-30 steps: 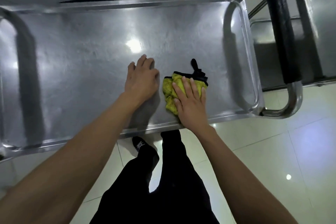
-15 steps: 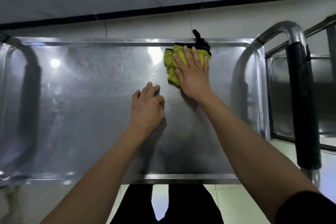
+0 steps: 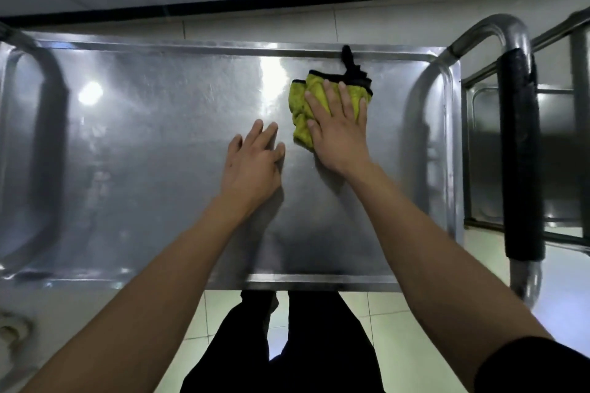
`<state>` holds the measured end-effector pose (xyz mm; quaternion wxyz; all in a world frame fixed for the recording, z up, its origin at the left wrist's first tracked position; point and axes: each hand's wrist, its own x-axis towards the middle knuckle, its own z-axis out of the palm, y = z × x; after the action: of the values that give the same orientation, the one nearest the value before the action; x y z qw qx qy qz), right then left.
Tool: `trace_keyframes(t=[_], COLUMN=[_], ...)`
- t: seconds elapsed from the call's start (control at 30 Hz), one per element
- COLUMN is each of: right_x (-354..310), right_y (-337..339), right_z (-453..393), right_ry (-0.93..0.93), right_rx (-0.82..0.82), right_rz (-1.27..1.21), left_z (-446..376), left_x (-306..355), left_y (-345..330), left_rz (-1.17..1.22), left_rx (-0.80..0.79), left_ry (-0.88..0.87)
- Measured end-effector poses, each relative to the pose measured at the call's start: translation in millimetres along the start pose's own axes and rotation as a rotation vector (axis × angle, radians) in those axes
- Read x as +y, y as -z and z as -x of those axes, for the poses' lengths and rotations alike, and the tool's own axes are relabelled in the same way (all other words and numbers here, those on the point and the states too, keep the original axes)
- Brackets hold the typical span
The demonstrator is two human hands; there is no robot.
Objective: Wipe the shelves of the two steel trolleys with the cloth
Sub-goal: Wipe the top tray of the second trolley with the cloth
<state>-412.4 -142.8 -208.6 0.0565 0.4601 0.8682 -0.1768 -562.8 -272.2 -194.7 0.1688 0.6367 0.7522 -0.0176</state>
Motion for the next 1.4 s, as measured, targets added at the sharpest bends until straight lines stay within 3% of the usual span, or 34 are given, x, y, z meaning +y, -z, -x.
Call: trace_keyframes(t=[0.17,0.4,0.57,0.9,1.13,1.4], right_x=[-15.3,-15.5,-15.6,8.6,45.5,80.7], right_y=[-32.6,-76.8,-90.7,-59.5,-23.8,27.5], right_z=[104.6,244.9,286.8,210.6,112.7,-31.7], right_ry=[-0.033,-0.085,-0.146,-0.198,-0.183,-0.116], right_rx=[-0.003,0.032,0.047,0.028,0.036,0.002], right_rz=[-0.007,0.036,0.02,-0.013,-0.028,-0.007], left_z=[19.4,55.3,61.4,18.9,-42.6,-47.3], left_x=[16.8,44.8,50.0,59.2,73.9,76.4], left_y=[5.9,-10.4,-15.4,-10.5,5.1,7.8], left_rz=[-0.06,0.033,-0.042,-0.005,0.138,0.035], left_rx=[-0.057,-0.04,-0.042,-0.007,0.039,-0.008], left_ry=[0.018,-0.125,-0.146,-0.167,-0.03,-0.019])
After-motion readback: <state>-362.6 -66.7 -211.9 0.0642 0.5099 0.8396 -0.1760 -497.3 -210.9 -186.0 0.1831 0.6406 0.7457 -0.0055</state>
